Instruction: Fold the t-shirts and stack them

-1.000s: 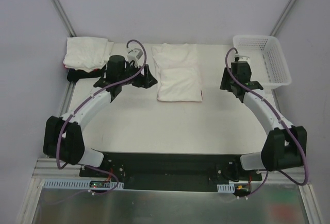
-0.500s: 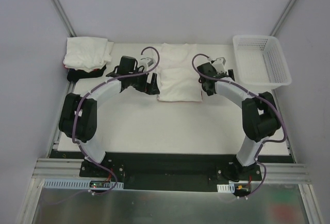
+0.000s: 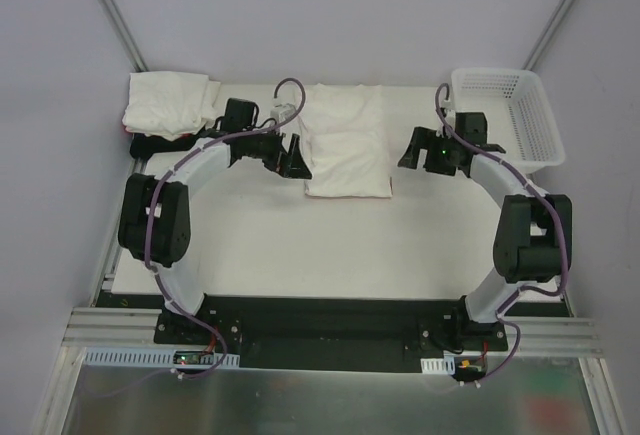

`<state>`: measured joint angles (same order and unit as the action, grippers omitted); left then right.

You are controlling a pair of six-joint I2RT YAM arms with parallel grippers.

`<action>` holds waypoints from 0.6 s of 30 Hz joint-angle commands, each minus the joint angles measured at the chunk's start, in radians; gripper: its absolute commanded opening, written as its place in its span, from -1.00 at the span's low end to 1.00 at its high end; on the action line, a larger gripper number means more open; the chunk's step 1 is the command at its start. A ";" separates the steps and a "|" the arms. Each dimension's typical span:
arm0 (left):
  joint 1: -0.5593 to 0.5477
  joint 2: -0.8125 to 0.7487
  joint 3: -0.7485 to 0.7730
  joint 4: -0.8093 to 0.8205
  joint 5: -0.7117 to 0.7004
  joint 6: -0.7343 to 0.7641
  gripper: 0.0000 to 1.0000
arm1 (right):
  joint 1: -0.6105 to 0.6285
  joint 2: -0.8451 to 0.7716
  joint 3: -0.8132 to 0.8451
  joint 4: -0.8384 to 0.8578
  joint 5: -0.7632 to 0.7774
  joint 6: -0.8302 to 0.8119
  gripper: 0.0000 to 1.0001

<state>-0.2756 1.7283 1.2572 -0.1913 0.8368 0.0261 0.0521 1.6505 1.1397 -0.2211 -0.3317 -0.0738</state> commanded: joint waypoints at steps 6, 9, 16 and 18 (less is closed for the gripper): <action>0.137 0.180 0.061 -0.028 0.424 0.052 0.94 | 0.028 0.068 -0.055 0.130 -0.184 -0.029 1.00; 0.148 0.239 0.068 -0.028 0.470 0.063 0.95 | 0.037 0.080 -0.098 0.216 -0.243 -0.026 0.99; 0.144 0.309 0.067 -0.028 0.443 0.048 0.92 | 0.040 0.138 -0.092 0.216 -0.328 0.005 1.00; 0.135 0.313 0.064 -0.028 0.406 0.043 0.91 | 0.041 0.132 -0.101 0.241 -0.340 0.019 1.00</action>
<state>-0.1257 2.0426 1.2972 -0.2234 1.2263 0.0433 0.0872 1.7912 1.0485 -0.0528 -0.6037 -0.0784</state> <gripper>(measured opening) 0.961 0.995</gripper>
